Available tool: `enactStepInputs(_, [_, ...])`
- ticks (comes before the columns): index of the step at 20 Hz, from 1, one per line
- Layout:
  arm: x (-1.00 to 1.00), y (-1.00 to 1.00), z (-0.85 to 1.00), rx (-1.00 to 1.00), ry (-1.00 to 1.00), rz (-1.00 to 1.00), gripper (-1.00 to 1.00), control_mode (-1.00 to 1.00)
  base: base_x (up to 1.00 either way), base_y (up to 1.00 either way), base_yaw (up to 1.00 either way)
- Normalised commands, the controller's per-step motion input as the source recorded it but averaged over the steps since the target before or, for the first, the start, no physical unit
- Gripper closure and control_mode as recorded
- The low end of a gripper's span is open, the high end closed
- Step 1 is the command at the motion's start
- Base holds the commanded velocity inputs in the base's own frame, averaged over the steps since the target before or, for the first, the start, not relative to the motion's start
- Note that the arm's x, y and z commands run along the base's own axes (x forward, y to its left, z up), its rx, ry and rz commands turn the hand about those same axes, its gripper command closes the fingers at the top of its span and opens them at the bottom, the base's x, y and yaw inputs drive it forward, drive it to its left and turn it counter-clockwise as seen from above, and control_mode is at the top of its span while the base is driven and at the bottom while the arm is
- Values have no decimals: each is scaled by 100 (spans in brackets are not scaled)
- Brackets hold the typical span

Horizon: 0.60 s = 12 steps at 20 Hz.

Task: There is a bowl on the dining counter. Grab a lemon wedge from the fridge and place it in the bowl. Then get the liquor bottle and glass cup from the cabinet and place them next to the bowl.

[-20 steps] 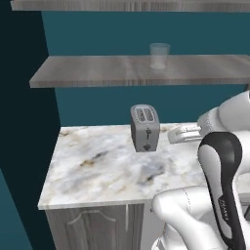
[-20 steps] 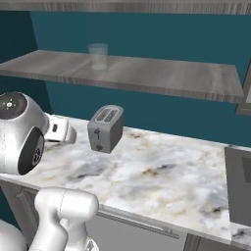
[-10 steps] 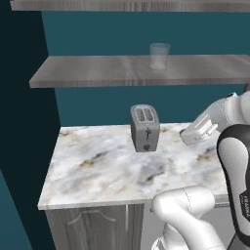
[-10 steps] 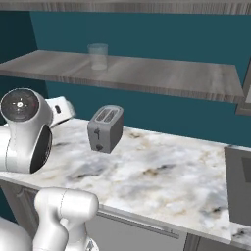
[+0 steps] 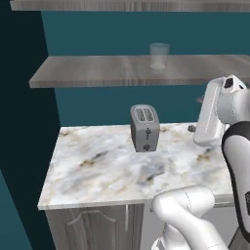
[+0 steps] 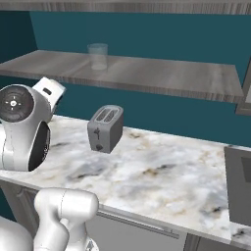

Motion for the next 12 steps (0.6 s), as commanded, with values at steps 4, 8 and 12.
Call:
enactStepInputs(4, [-6,-5,34,-47,-42,19,-100,-100,0,0,0])
enactStepInputs(8, [-1,-12,38,-34,-35,13,-100,-100,0,0,0])
enactStepInputs(12, [12,-18,26,-16,-21,11,-100,-100,0,0,0])
